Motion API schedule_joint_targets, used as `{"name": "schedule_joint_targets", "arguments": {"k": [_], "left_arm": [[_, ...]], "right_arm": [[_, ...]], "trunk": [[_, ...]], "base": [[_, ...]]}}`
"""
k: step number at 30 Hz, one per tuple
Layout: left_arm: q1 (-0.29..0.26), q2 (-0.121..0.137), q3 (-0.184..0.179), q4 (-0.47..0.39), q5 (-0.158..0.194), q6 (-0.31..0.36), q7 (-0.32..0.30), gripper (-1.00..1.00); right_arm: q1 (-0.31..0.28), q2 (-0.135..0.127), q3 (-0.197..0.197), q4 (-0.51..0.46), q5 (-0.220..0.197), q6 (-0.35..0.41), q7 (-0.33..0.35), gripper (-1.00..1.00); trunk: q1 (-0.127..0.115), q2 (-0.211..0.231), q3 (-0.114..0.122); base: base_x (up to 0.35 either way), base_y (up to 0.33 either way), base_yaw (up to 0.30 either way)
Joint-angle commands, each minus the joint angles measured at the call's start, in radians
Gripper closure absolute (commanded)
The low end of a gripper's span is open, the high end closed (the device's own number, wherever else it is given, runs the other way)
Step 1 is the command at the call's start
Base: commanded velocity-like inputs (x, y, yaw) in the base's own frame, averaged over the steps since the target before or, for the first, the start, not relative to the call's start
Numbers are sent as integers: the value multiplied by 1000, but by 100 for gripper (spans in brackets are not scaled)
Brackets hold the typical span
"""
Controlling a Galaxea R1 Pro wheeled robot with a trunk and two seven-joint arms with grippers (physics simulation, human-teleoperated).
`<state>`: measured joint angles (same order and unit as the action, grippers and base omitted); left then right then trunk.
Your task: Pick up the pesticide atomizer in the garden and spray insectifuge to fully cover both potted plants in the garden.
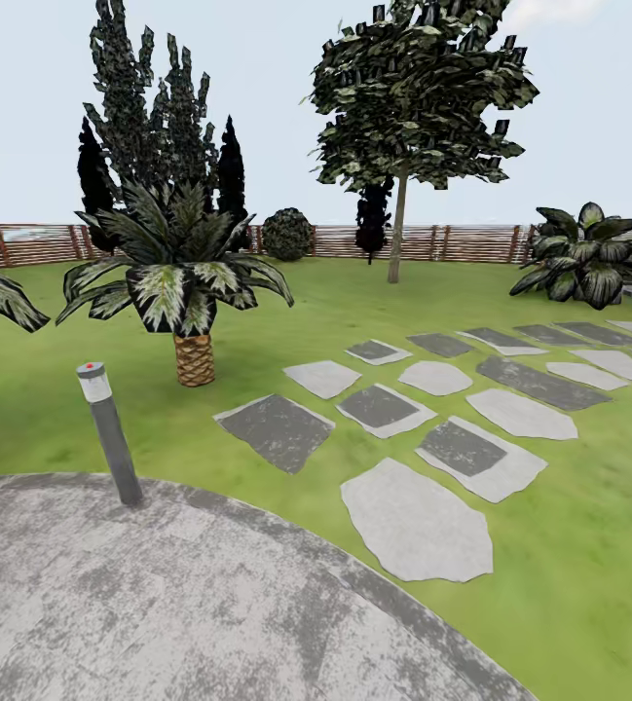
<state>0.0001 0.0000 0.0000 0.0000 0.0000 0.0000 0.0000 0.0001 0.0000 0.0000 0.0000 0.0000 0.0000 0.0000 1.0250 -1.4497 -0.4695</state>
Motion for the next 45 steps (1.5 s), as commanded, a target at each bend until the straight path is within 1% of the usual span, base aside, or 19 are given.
{"name": "schedule_joint_targets", "arguments": {"k": [1,2,4,5,6,8,12,15,21,24,27,29,30,32,34,38,41,43,45], "left_arm": [[-6,6,6,-6,6,-6,-3,-100],[-12,11,12,-11,10,-11,-2,-100],[-23,10,23,-23,9,-23,-2,-100],[-27,6,29,-28,8,-28,-2,-100],[-21,0,34,-34,7,-34,-2,-100],[-10,-7,22,-22,6,-22,-2,-100],[9,-1,-1,-3,5,0,-2,-100],[8,7,-15,-20,5,15,5,-100],[7,12,-15,-54,5,14,10,-100],[5,24,-14,-71,7,-3,10,-100],[2,34,-14,-88,11,-20,10,-100],[1,37,-14,-99,22,-31,10,-100],[0,38,-14,-236,25,-216,10,-100],[-14,39,-14,-240,33,-250,9,-100],[-53,39,-14,-242,37,-262,9,-100],[-118,37,-14,-242,42,-266,10,-100],[-180,37,-14,-242,66,-267,9,-100],[-198,38,-14,-242,81,-267,9,-100],[-205,39,-14,-242,92,-268,8,-100]], "right_arm": [[-6,-6,3,-6,6,-6,-6,-100],[-12,-5,2,-12,11,-11,-11,-100],[-23,1,1,-23,23,-23,-18,-100],[-24,6,1,-29,29,-28,-13,-100],[-25,12,0,-34,23,-34,-8,-100],[-33,23,-2,-46,11,-22,3,-100],[-35,44,-4,-53,-8,0,4,-100],[-35,40,-4,-70,-8,-15,4,-100],[-35,34,-6,-104,-8,-49,3,-100],[-35,27,-6,-121,-7,-65,3,-100],[-36,12,-6,-138,-7,-82,3,-100],[-36,0,-6,-149,-7,-94,3,-100],[-36,-7,-6,-247,-7,-399,3,-100],[-37,-26,-6,-286,-7,-425,3,-100],[-37,-36,-7,-340,-8,-437,3,-100],[-37,-39,-7,-409,-10,-442,3,-100],[-37,-40,-6,-468,-8,-443,3,-100],[-37,-41,-7,-474,-8,-443,3,-100],[-37,-41,-7,-476,-8,-443,3,-100]], "trunk": [[0,0,0],[0,0,0],[0,0,0],[0,0,0],[0,0,0],[0,0,0],[0,0,0],[0,0,0],[0,0,0],[0,0,0],[0,0,0],[0,0,0],[0,0,0],[0,0,0],[0,0,0],[0,0,0],[0,0,0],[0,0,0],[0,0,0]], "base": [[0,0,0],[0,0,0],[0,0,0],[0,0,0],[0,0,0],[0,0,0],[0,0,0],[0,0,0],[0,0,0],[0,0,0],[0,0,0],[0,0,0],[0,0,0],[0,0,0],[0,0,0],[0,0,0],[0,0,0],[0,0,0],[0,0,-35]]}}
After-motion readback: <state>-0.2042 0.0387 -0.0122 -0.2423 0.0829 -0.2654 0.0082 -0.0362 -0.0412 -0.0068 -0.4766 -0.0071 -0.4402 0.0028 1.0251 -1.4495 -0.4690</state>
